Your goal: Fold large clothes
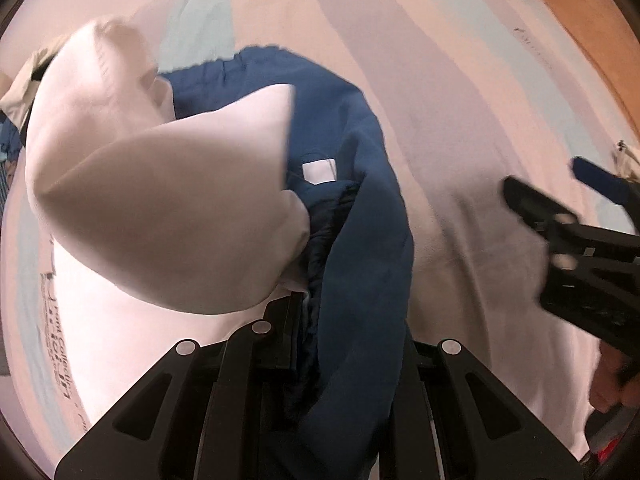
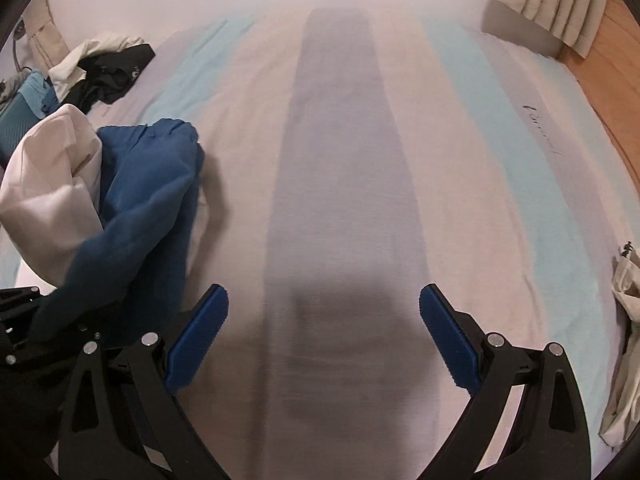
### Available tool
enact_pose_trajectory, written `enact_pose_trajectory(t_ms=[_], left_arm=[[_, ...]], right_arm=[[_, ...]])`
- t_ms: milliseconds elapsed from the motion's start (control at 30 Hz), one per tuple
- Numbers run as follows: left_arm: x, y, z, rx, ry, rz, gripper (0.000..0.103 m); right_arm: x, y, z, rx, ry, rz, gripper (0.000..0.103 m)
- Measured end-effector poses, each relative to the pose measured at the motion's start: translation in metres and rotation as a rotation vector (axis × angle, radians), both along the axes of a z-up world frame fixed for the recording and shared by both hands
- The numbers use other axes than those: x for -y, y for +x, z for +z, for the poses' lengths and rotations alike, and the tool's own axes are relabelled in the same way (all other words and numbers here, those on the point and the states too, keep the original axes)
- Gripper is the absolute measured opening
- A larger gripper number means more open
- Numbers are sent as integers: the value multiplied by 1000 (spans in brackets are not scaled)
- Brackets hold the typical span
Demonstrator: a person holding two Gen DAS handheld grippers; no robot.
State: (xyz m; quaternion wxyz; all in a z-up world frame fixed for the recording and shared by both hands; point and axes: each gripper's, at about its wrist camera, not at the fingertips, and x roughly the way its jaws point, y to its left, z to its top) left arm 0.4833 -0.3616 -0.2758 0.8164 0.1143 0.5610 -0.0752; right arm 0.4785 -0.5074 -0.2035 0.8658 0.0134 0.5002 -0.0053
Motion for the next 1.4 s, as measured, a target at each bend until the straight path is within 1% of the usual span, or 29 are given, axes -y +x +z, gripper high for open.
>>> enact_pose_trajectory(t_ms=[167, 233, 433, 500, 600, 733, 800, 867, 933, 967, 1033, 1067, 1100, 1133, 1167, 1200, 1300, 1367, 1400], left_arm=[[0, 11, -22, -19, 16, 34, 12], [2, 13, -28, -11, 34, 36, 13], [7, 17, -44, 24, 93, 29, 14], [9, 13, -48, 34, 110, 26, 15], [11, 7, -50, 42, 124, 27, 15], [12, 10, -51, 39, 139, 35, 15], [20, -2, -50, 37, 147, 38, 15], [21, -2, -49, 28, 148, 39, 16], [32, -17, -48, 27, 143, 41, 18], [36, -11, -47, 26, 139, 42, 20], [42, -7, -41, 22, 117, 43, 30], [44, -5, -39, 23, 109, 40, 33], [45, -5, -36, 26, 103, 39, 38], [46, -5, -34, 24, 94, 37, 48], [47, -7, -31, 22, 67, 30, 55], [49, -9, -28, 21, 44, 21, 63], [57, -16, -20, 35, 15, 0, 72], [61, -20, -14, 29, -17, -9, 74], [64, -22, -10, 28, -26, -16, 77]], right_arm=[[20, -4, -8, -22, 23, -48, 92], [26, -9, -12, -28, 35, -56, 92], [35, -18, -20, -33, 25, -56, 92], [38, -20, -23, -37, 33, -64, 92], [44, -25, -24, -40, 35, -77, 92], [49, -32, -22, -39, 52, -90, 92], [50, -35, -20, -36, 55, -87, 92], [49, -38, -17, -27, 51, -81, 92], [50, -41, -14, -21, 50, -83, 92], [51, -43, -13, -19, 52, -87, 92], [53, -46, -10, -16, 57, -94, 92], [55, -47, -8, -13, 57, -96, 92], [57, -50, -5, -9, 55, -100, 92], [58, -52, -3, -7, 54, -103, 92], [61, -55, 0, -4, 52, -109, 92], [64, -56, 1, -3, 53, -114, 92], [71, -63, 5, -5, 56, -132, 92], [73, -68, 8, -3, 51, -138, 92], [74, -70, 10, -1, 46, -140, 92]])
